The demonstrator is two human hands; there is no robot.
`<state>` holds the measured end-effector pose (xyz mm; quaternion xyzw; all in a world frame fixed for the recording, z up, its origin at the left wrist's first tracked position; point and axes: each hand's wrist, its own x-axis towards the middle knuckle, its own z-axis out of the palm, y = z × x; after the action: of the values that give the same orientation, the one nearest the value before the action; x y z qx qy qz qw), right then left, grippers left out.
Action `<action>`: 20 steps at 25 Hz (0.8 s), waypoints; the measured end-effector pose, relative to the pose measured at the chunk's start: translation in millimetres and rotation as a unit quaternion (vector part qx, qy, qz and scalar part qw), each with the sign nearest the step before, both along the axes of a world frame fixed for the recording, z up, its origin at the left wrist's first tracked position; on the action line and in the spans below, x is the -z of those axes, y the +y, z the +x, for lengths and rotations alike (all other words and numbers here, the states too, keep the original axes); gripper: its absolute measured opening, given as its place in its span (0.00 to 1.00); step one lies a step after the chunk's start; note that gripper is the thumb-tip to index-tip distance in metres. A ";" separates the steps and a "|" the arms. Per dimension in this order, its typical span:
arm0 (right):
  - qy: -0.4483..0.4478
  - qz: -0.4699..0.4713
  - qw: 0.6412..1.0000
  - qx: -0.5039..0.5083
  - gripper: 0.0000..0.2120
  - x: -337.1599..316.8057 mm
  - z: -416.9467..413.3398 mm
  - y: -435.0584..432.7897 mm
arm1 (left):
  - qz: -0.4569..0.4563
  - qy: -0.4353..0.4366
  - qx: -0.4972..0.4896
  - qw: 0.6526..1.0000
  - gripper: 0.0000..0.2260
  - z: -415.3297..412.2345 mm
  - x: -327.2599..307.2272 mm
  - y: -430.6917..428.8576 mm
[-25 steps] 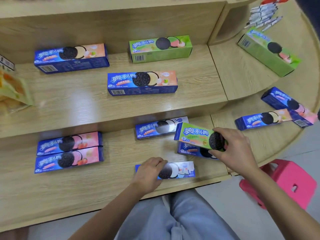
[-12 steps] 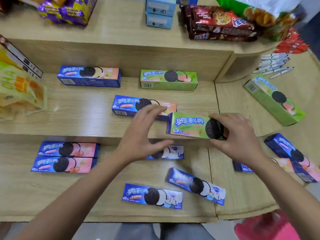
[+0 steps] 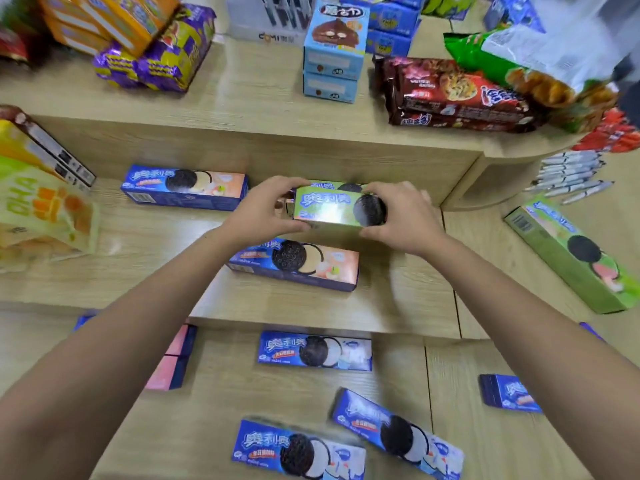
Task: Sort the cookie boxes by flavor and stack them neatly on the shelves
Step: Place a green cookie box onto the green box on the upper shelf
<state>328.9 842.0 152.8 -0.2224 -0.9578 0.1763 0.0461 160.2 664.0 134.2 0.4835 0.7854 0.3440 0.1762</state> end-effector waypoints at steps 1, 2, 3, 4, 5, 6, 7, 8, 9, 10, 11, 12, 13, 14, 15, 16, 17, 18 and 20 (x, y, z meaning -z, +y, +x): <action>-0.006 -0.006 1.000 -0.003 0.30 8.1 -4.2 0.1 | -0.012 -0.007 -0.003 1.000 0.31 -4.2 6.5 0.0; -0.011 -0.011 1.000 -0.007 0.30 16.1 -6.9 0.3 | -0.022 -0.012 -0.007 1.000 0.31 -7.5 12.9 -0.2; -0.013 -0.015 1.000 -0.011 0.30 23.6 -8.4 0.6 | -0.026 -0.017 -0.015 0.999 0.31 -9.2 17.3 -0.4; -0.011 -0.018 1.000 -0.015 0.30 30.0 -8.7 0.9 | -0.025 -0.024 -0.028 0.999 0.32 -9.1 19.6 -0.4; -0.006 -0.020 1.000 -0.018 0.31 35.0 -8.2 1.1 | -0.025 -0.029 -0.041 0.998 0.32 -7.8 21.2 -0.1; 0.001 -0.021 1.000 -0.019 0.31 39.2 -8.3 1.4 | -0.032 -0.021 -0.050 0.998 0.32 -6.8 23.6 0.6; 0.009 -0.022 1.000 -0.019 0.31 42.1 -7.9 1.5 | -0.046 0.000 -0.055 0.997 0.32 -5.6 26.1 1.4; 0.017 -0.020 0.999 -0.019 0.31 44.3 -7.3 1.2 | -0.058 0.014 -0.057 0.997 0.32 -4.4 29.5 2.2; 0.024 -0.016 0.999 -0.018 0.31 46.7 -6.9 0.8 | -0.060 0.012 -0.063 0.996 0.32 -3.0 31.7 2.7; 0.034 -0.010 0.999 -0.018 0.30 48.8 -7.0 0.1 | -0.057 -0.001 -0.075 0.996 0.32 -2.1 34.0 3.5; 0.044 -0.009 0.999 -0.020 0.29 50.7 -8.1 -0.8 | -0.052 -0.017 -0.089 0.995 0.32 -1.1 34.7 4.6; 0.052 -0.013 0.998 -0.024 0.28 52.5 -9.9 -1.9 | -0.050 -0.035 -0.104 0.993 0.31 -1.1 35.7 5.8; 0.055 -0.020 0.998 -0.028 0.27 54.0 -12.3 -3.4 | -0.049 -0.059 -0.118 0.990 0.30 -0.6 35.5 7.2; 0.053 -0.024 0.998 -0.033 0.27 55.2 -14.7 -5.1 | -0.047 -0.084 -0.129 0.987 0.30 -0.4 34.4 8.4; 0.050 -0.025 0.998 -0.037 0.26 56.5 -16.6 -6.4 | -0.046 -0.100 -0.135 0.985 0.29 0.6 32.8 9.1; 0.050 -0.024 0.998 -0.040 0.26 57.1 -17.8 -7.2 | -0.048 -0.108 -0.139 0.983 0.30 1.5 31.3 9.4; 0.051 -0.023 0.997 -0.043 0.26 57.4 -18.2 -7.6 | -0.053 -0.111 -0.142 0.982 0.30 2.7 28.8 8.9; 0.052 -0.017 0.997 -0.049 0.26 57.2 -18.2 -8.4 | -0.060 -0.117 -0.146 0.981 0.30 3.1 27.2 7.6; 0.050 0.007 0.997 -0.061 0.25 56.6 -17.2 -10.2 | -0.074 -0.128 -0.148 0.978 0.30 3.8 25.1 4.7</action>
<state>311.7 831.8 96.2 -0.1545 -0.9672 0.1830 0.0850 164.0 668.8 109.0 0.2994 0.8427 0.3658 0.2578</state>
